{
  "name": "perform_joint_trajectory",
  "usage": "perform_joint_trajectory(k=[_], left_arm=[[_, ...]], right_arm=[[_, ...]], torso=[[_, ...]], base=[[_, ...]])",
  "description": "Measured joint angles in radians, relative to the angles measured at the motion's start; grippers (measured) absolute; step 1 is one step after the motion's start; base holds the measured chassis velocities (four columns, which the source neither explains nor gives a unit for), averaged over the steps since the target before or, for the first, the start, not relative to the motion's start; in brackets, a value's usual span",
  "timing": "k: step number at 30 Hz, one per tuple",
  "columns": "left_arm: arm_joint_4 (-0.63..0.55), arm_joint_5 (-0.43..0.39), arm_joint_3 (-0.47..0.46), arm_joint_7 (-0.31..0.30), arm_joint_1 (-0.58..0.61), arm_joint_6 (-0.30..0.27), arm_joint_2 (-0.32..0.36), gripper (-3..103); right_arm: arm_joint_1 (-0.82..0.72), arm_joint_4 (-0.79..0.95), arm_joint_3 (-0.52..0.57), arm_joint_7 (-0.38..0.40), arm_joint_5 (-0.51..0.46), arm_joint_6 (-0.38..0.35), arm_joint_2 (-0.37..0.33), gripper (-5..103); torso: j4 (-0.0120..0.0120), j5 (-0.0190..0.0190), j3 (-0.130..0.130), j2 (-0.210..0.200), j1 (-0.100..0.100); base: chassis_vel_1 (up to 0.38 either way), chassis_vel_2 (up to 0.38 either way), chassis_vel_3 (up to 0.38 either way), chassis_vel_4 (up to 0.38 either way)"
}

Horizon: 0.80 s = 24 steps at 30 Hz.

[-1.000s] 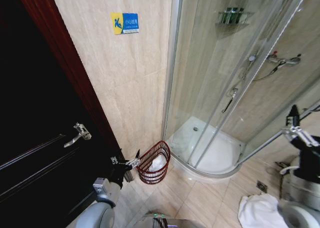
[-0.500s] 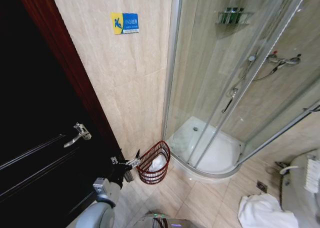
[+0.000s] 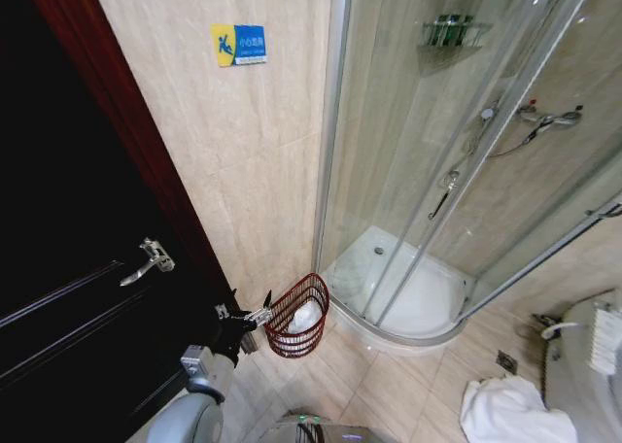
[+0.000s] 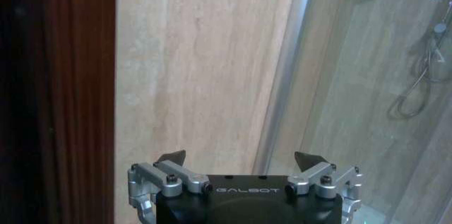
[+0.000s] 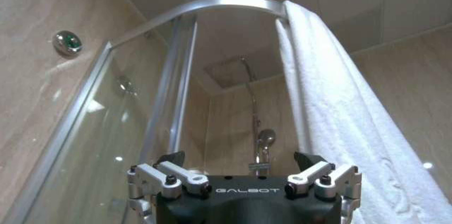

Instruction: Discard the used towel into the hamper.

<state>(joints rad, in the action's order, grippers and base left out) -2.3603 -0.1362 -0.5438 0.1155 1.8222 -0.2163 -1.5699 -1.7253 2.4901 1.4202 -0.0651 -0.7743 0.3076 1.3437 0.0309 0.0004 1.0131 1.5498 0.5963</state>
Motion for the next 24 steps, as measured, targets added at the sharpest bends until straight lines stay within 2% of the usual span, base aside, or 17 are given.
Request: perform_joint_trajectory(k=[24], left_arm=[[0.000,0.000,0.000,0.000,0.000,0.000,0.000,100]], right_arm=[[0.000,0.008,-0.011,-0.008,0.007,0.001,0.016,100]], torso=[[0.0000,-0.0007,0.000,0.000,0.000]], base=[[-0.077,-0.081,0.079,0.079]])
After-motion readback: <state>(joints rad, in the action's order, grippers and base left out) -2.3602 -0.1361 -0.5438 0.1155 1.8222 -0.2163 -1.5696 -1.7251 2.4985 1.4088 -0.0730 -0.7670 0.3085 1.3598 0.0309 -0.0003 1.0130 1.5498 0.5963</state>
